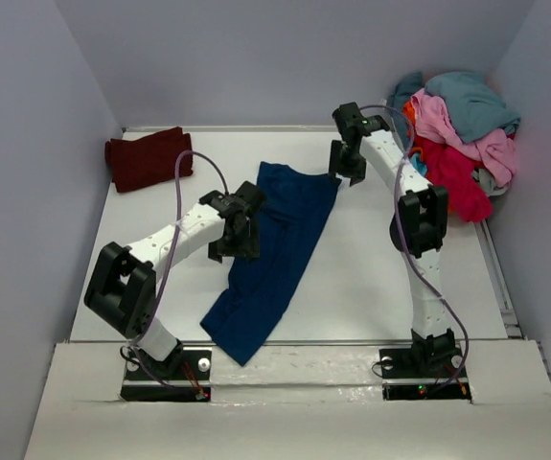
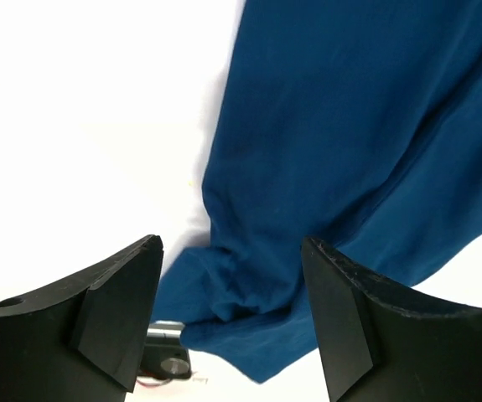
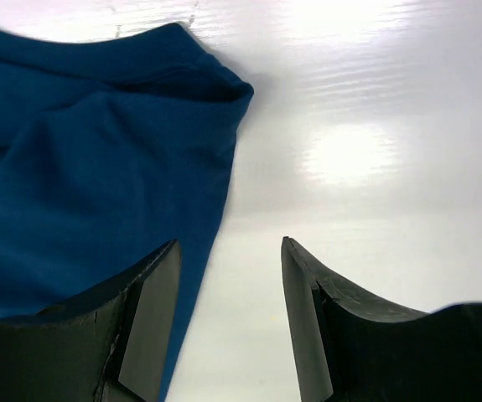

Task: Fold and stack the t-shirts
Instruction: Rotate the tshirt 90 degrees

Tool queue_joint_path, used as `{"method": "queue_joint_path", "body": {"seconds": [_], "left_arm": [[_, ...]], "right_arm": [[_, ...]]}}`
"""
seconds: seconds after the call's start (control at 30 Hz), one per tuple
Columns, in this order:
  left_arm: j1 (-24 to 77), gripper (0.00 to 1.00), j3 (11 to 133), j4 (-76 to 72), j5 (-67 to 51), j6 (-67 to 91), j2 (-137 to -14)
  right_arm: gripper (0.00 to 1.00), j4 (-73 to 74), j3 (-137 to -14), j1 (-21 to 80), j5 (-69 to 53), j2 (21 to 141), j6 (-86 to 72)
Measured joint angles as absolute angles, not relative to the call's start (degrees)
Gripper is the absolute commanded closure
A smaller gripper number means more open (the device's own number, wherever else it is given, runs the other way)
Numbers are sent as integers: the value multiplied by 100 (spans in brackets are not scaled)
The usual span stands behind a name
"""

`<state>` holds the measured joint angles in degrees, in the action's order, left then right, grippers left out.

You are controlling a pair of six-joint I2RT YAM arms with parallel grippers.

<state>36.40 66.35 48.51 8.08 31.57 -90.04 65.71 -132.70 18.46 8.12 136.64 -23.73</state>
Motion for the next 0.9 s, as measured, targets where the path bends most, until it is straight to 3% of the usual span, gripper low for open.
{"method": "queue_joint_path", "body": {"seconds": [0.17,0.37,0.63,0.9], "left_arm": [[3640,21,7518,4904,1256,3170,-9430],[3527,22,9258,4783,1302,3037,-11174],[2838,24,11185,4786,1026,2891,-12969],[2110,25,11740,4799,928,2705,-13146]], "right_arm": [[47,6595,-13216,1857,696,13037,-2375],[60,6464,-12663,2206,471,12971,-2401],[62,6331,-11904,2432,185,13109,-2484],[62,6029,-11574,2357,-23,13109,-2580]]}}
